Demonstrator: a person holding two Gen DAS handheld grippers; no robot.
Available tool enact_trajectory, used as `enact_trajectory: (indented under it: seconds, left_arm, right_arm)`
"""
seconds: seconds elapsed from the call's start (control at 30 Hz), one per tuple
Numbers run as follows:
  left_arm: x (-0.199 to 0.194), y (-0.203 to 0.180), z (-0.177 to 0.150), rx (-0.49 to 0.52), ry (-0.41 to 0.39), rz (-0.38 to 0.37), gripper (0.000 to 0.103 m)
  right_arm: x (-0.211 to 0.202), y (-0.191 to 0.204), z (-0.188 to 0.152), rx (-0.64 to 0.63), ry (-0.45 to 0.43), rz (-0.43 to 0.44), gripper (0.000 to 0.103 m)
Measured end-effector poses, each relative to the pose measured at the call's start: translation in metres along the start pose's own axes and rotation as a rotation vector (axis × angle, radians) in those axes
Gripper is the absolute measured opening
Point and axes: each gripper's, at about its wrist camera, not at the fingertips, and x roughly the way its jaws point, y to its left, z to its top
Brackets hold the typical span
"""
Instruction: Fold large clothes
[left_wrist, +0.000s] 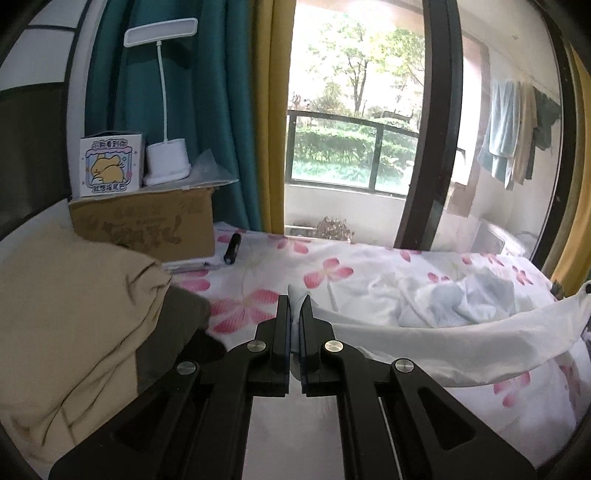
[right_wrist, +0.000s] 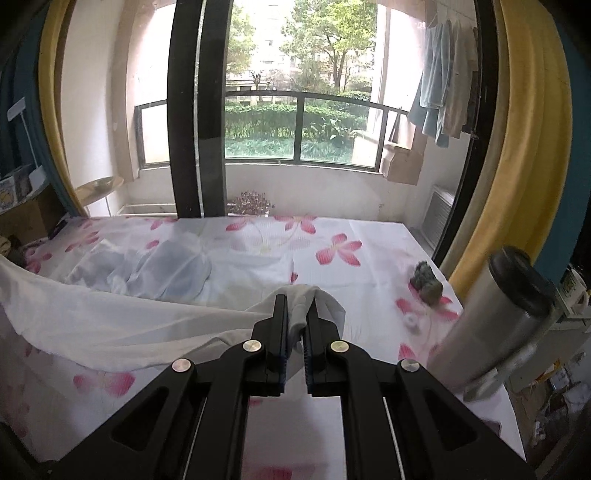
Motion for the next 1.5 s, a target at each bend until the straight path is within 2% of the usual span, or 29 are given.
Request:
enact_trajectory:
  seconds: [0.37,0.73,1.0,1.13,1.3,1.37,1.4,1.43,1.5]
  left_arm:
    - [0.051,-0.009,0.029,-0.014,-0.008,-0.012,0.004]
    - [0.113,-0.016,0.043,0.030,0.046,0.026,0.004]
    - [0.161,-0.019,0.050,0.017,0.098,0.042,0.004]
    - [0.182,-0.027,0.046,0.061,0.116,0.077,0.005]
    - [0.206,-0.029,0.038,0.063,0.168,0.101,0.005]
    - [0.216,-0.029,0.034,0.063,0.207,0.109,0.009]
    - [0.221,-0.029,0.032,0.062,0.228,0.116,0.017]
    - [0.225,-0.027,0.031,0.058,0.243,0.120,0.030]
    - [0.226,-0.023,0.032,0.037,0.248,0.119,0.044]
  right_arm:
    - [0.054,-0.005,0.038,-0.006,-0.006,0.022,0.007]
    - [0.120,-0.007,0.063,-0.024,0.059,0.062,0.007]
    - [0.171,-0.012,0.066,0.013,0.149,0.093,0.007]
    - [0.188,-0.009,0.063,0.011,0.180,0.086,0.007]
    - [0.203,-0.005,0.061,0.003,0.214,0.069,0.007]
    - [0.210,-0.003,0.059,-0.002,0.229,0.057,0.009]
    - [0.214,-0.002,0.058,-0.008,0.244,0.047,0.010]
    - [0.217,-0.001,0.058,-0.014,0.257,0.033,0.014]
    - [0.220,0.000,0.058,-0.025,0.264,-0.007,0.026]
